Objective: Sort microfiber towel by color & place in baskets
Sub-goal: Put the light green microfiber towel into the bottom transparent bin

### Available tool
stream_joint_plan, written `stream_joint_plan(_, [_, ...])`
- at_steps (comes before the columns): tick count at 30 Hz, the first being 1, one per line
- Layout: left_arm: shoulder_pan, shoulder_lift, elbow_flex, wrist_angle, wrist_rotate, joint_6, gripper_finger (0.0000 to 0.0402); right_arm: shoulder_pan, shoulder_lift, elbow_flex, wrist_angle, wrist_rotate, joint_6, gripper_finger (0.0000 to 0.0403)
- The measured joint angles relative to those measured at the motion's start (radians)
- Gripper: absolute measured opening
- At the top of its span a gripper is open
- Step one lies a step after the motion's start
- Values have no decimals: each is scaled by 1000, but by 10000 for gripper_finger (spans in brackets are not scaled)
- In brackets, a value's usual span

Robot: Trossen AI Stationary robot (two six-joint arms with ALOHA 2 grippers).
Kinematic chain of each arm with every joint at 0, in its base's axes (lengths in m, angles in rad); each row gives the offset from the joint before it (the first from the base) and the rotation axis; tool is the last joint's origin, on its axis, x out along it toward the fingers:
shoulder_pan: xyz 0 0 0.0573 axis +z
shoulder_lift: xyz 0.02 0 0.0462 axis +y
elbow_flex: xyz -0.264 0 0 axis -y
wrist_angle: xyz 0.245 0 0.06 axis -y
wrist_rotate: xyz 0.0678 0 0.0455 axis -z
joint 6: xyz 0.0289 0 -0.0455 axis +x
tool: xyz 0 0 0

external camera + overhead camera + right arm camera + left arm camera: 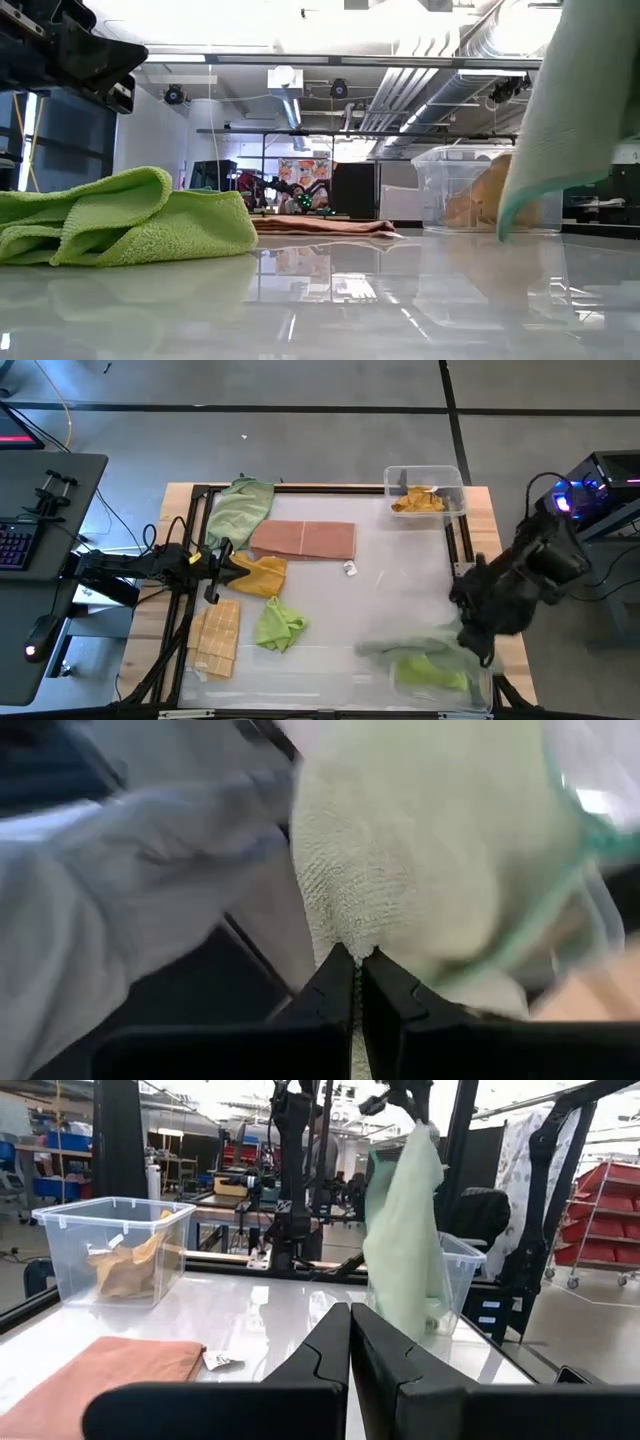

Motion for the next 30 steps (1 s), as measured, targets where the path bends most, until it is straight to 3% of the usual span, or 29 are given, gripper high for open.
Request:
stream_joint_plan(6, [0, 0, 0, -2, 0, 0, 0, 203, 1, -167, -4, -177, 334, 1])
stream_joint_plan(10, [0, 0, 0, -2, 0, 0, 0, 283, 3, -249, -4, -351, 535, 0])
stream_joint_plan(13, [0, 0, 0, -3, 0, 0, 0, 327, 2, -250, -5, -385, 649, 0])
stream_joint_plan(24, [0, 0, 0, -3, 0, 0, 0, 313, 16, -63, -1, -341, 636, 0])
stream_joint_plan(30, [0, 0, 0, -3, 0, 0, 0, 275, 17, -114, -2, -276, 502, 0])
